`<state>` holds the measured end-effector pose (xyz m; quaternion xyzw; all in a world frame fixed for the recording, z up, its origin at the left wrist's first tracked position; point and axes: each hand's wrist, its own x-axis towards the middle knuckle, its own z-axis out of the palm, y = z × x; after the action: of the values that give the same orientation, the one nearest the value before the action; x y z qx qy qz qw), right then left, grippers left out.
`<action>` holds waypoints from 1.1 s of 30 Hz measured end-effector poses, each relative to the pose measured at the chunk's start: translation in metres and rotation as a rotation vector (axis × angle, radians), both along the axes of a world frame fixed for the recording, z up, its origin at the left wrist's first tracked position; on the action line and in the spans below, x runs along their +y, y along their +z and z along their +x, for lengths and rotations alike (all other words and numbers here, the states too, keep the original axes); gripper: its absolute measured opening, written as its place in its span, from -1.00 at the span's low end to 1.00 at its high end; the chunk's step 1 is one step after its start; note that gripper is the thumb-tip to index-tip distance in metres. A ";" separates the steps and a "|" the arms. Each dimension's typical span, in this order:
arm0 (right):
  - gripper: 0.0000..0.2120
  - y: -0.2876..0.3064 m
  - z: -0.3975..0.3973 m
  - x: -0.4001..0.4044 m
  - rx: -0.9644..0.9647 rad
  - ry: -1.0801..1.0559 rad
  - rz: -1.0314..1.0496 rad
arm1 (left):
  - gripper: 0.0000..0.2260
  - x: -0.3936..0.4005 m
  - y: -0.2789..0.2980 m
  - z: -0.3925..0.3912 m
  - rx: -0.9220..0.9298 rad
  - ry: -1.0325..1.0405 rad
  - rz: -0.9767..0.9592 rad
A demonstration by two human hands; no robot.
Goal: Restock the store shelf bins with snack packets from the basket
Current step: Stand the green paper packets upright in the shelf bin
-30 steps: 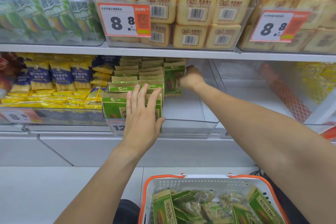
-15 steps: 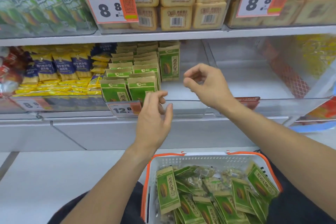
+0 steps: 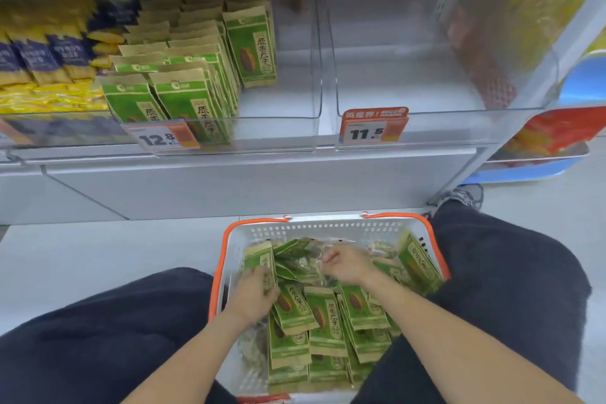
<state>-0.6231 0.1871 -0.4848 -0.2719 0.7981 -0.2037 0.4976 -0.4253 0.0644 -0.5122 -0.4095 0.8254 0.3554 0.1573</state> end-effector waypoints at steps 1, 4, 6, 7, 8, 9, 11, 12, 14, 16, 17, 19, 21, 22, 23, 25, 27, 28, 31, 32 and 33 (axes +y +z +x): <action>-0.91 -0.011 0.003 0.006 0.031 0.065 0.064 | -0.56 0.006 -0.006 0.000 -0.029 0.005 0.006; -0.79 -0.028 0.009 0.024 0.130 0.264 0.248 | -0.56 0.021 -0.018 0.001 -0.085 0.034 -0.002; -0.58 -0.034 0.007 0.033 0.187 0.331 0.344 | -0.61 0.026 -0.022 0.000 -0.094 0.055 0.005; -0.51 -0.036 0.005 0.036 0.204 0.339 0.372 | -0.64 0.026 -0.024 -0.001 -0.096 0.056 0.006; -0.45 -0.038 0.003 0.039 0.204 0.326 0.402 | -0.68 0.026 -0.023 -0.002 -0.093 0.058 0.001; -0.41 -0.039 0.000 0.042 0.193 0.305 0.423 | -0.73 0.026 -0.023 -0.004 -0.087 0.065 -0.003; -0.40 -0.042 -0.003 0.047 0.191 0.286 0.451 | -0.76 0.026 -0.021 -0.009 -0.065 0.094 -0.009; -0.38 -0.044 -0.004 0.049 0.210 0.304 0.470 | -0.76 0.026 -0.021 -0.012 -0.051 0.103 -0.011; -0.27 -0.048 -0.003 0.053 0.260 0.363 0.522 | -0.81 0.030 -0.019 -0.018 -0.023 0.093 0.002; -0.20 -0.051 0.000 0.052 0.290 0.410 0.559 | -0.89 0.038 -0.018 -0.023 -0.016 0.045 0.026; -0.18 -0.052 0.001 0.051 0.305 0.429 0.560 | -0.92 0.042 -0.018 -0.025 -0.011 0.021 0.038; -0.11 -0.053 0.003 0.049 0.324 0.448 0.549 | -0.98 0.050 -0.019 -0.027 -0.015 -0.031 0.047; 0.06 -0.054 0.005 0.047 0.318 0.448 0.565 | -0.98 0.056 -0.019 -0.029 -0.017 -0.060 0.037; 0.14 -0.055 0.006 0.046 0.307 0.472 0.585 | -0.98 0.058 -0.019 -0.030 -0.016 -0.061 0.030; 0.20 -0.055 0.007 0.046 0.295 0.504 0.603 | -0.98 0.060 -0.018 -0.031 -0.013 -0.055 0.030; 0.25 -0.051 0.009 0.046 0.267 0.552 0.634 | -0.95 0.061 -0.017 -0.033 -0.011 -0.050 0.042; 0.21 -0.051 0.012 0.046 0.264 0.546 0.638 | -0.95 0.062 -0.018 -0.036 -0.008 -0.050 0.069; 0.18 -0.052 0.014 0.046 0.263 0.526 0.636 | -0.95 0.062 -0.018 -0.037 -0.009 -0.060 0.078; 0.15 -0.062 0.019 0.047 0.265 0.469 0.615 | -0.92 0.064 -0.016 -0.041 -0.024 -0.071 0.098; 0.15 -0.063 0.020 0.048 0.263 0.446 0.603 | -0.92 0.064 -0.015 -0.042 -0.031 -0.070 0.105; 0.15 -0.064 0.019 0.048 0.257 0.407 0.578 | -0.92 0.064 -0.015 -0.042 -0.040 -0.070 0.110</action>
<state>-0.6039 0.2353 -0.5489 -0.2968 0.8081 0.1691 0.4798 -0.4673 0.1286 -0.5275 -0.3781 0.8150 0.3864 0.2084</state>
